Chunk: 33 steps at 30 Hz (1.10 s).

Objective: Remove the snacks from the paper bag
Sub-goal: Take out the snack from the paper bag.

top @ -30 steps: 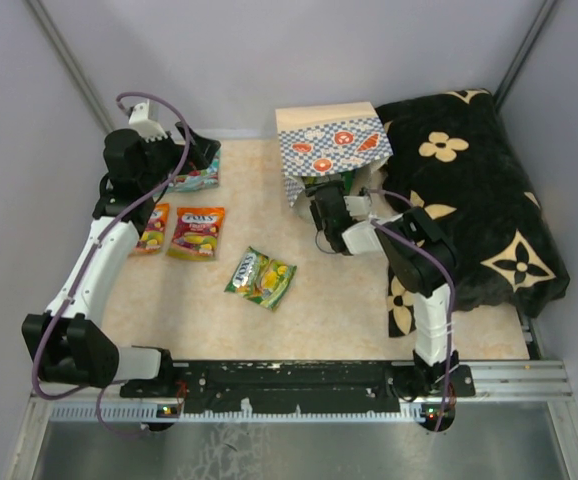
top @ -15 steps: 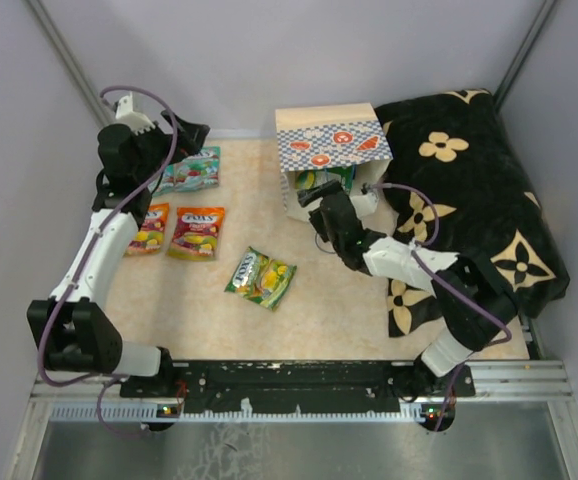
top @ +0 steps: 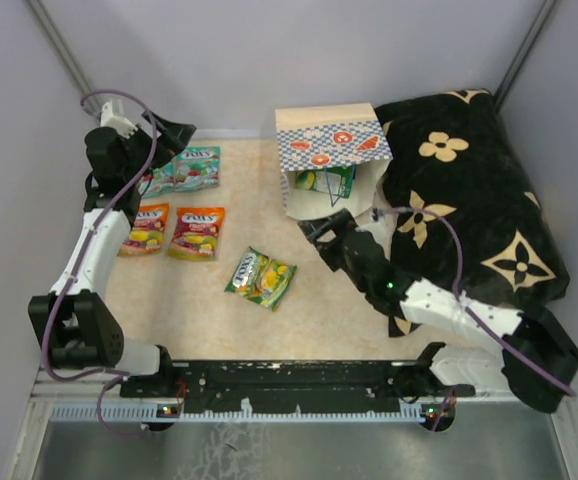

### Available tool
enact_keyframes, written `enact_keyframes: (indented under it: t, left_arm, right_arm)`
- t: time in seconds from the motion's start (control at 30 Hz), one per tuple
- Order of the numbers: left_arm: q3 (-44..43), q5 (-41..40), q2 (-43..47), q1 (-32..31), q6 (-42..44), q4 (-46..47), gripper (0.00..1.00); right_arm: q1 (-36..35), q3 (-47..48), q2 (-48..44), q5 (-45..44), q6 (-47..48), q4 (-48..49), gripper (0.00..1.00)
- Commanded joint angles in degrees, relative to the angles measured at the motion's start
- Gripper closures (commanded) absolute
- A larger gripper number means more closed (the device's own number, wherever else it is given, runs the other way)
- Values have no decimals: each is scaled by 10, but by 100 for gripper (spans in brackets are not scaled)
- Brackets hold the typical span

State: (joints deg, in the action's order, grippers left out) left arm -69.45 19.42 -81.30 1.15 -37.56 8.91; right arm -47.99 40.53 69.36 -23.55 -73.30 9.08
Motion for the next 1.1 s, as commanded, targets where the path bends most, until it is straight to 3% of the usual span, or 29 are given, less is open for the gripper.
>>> enact_keyframes:
  t: [0.0,0.07,0.17,0.23,0.37,0.5,0.57,0.7,0.77,0.87,0.97,1.07]
  left_arm:
    - [-14,13,25,2,13,-19,0]
    - [-16,19,27,1,11,-17,0]
    - [-15,16,23,-2,20,-18,0]
    - [-18,3,15,-3,36,-24,0]
    - [-18,5,-3,-3,66,7,0]
    - [-42,74,-20,-9,109,6,0]
    - [-43,90,-15,-48,159,-23,0]
    - [-24,-66,0,-239,341,-79,0]
    - [-26,-121,-12,-309,366,-111,0]
    - [-9,-129,-25,-376,396,-110,0]
    - [0,-237,-56,-444,471,-89,0]
    - [-14,-270,-85,-466,528,-74,0]
  right_arm:
    - [6,-177,-82,29,-162,211,20]
    - [28,-238,-101,34,-189,261,23]
    - [92,-199,-103,61,-155,153,24]
    - [144,-175,-70,92,-138,129,31]
    - [233,-161,62,199,-190,251,42]
    - [254,-95,184,264,-218,320,45]
    - [256,-74,209,258,-207,346,45]
    - [258,-74,240,213,-201,398,44]
    - [264,-63,248,232,-225,382,41]
    - [265,-47,235,219,-203,359,37]
    - [265,-47,216,211,-195,355,37]
    - [265,-44,189,213,-175,329,36]
